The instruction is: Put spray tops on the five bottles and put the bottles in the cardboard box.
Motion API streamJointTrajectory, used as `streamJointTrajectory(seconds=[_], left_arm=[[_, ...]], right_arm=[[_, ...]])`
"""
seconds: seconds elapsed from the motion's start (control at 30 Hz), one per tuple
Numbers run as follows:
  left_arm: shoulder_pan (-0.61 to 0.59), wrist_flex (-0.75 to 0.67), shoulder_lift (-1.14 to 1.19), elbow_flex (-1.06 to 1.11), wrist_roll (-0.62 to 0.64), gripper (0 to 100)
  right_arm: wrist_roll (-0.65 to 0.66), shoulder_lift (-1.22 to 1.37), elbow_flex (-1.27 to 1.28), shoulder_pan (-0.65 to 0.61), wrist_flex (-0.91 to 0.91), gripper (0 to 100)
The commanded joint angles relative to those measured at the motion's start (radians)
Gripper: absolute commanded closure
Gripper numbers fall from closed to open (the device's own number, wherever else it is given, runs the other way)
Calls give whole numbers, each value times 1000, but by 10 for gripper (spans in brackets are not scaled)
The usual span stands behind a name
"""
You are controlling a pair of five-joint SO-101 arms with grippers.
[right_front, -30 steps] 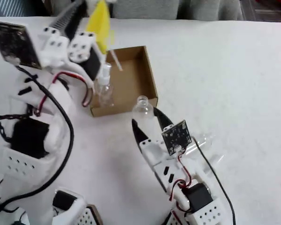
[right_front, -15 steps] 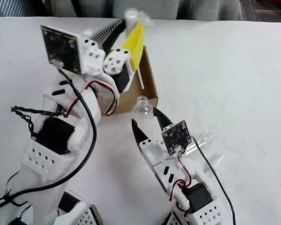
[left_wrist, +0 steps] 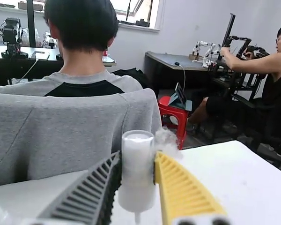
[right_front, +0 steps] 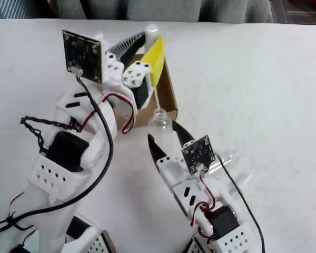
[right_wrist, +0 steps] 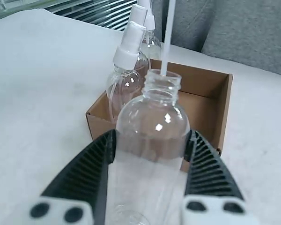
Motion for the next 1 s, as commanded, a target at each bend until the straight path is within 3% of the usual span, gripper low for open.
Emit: streamJointTrajectory(seconds=[0.0,0.2,0.43,0.97], left_arm=[[16,48,-35,-6,2,913],[50,143,-35,-6,3,913],[179,256,-35,-6,3,913],[87,252,-35,140,-6,909]], right_arm=[[14,4,-11,-2,-27,915],[14,4,-11,-2,-27,915],[14,4,-11,-1,-27,915],[14,4,-12,4,-27,915]])
